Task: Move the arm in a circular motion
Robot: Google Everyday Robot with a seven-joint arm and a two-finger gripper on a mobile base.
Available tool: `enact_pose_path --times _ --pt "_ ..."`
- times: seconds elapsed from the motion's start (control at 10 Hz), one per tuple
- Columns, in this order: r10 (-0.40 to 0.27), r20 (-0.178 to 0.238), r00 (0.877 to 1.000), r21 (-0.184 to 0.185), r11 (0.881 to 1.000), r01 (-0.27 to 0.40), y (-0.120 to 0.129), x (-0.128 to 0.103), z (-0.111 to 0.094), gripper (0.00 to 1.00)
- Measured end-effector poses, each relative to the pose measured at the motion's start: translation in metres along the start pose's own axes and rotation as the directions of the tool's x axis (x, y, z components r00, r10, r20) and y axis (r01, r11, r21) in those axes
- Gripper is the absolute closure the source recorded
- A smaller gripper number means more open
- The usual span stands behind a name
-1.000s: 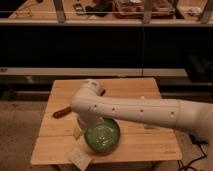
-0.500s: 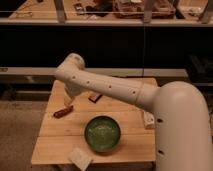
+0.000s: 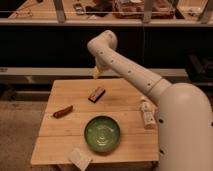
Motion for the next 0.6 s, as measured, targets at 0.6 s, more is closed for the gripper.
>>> enact_pose_path --times 0.6 --pt "0.457 0.061 0.888 -0.05 0.889 -0.454 0.173 -0.149 -0.001 0.2"
